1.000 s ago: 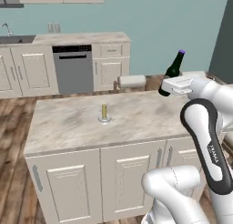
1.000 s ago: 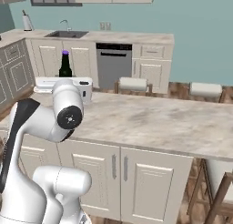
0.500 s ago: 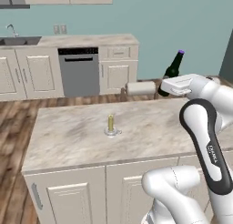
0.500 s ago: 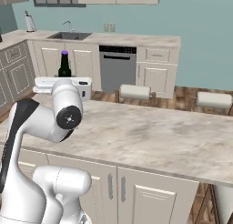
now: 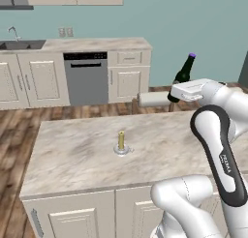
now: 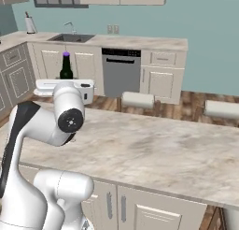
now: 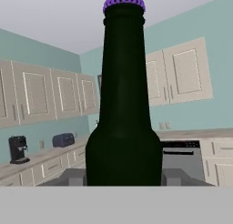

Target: Get the candle and the beer from the cabinet and move them to the dining counter.

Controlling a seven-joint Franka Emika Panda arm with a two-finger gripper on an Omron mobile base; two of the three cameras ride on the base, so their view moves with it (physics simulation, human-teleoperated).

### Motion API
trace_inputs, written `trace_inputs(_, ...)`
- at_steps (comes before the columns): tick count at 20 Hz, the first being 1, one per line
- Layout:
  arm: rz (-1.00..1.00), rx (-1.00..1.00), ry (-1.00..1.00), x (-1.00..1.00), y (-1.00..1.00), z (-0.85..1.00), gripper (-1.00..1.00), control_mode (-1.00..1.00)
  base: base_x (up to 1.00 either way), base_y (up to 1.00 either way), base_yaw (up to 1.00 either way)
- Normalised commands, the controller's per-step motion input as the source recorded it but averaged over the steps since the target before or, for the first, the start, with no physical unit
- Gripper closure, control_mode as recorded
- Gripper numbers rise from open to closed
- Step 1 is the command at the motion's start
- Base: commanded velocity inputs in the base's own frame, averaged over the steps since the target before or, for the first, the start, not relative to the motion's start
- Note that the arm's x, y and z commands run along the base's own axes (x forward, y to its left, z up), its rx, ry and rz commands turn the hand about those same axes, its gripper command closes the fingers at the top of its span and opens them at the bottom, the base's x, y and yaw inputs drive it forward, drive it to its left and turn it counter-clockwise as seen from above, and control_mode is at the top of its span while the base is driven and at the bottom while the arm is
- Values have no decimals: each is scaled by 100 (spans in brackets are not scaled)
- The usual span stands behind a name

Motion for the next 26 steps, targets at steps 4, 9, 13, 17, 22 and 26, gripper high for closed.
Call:
trace_inputs(4, 0, 0, 0, 0, 0, 0, 100, 100, 6, 0, 0)
trace_inputs(9, 0, 0, 0, 0, 0, 0, 100, 100, 0, 0, 0)
trace_inputs(13, 0, 0, 0, 0, 0, 0, 100, 100, 0, 0, 0)
trace_inputs(17, 0, 0, 0, 0, 0, 0, 100, 100, 0, 0, 0)
trace_inputs(22, 0, 0, 0, 0, 0, 0, 100, 100, 0, 0, 0)
trace_inputs(26, 0, 0, 0, 0, 0, 0, 100, -100, 0, 0, 0)
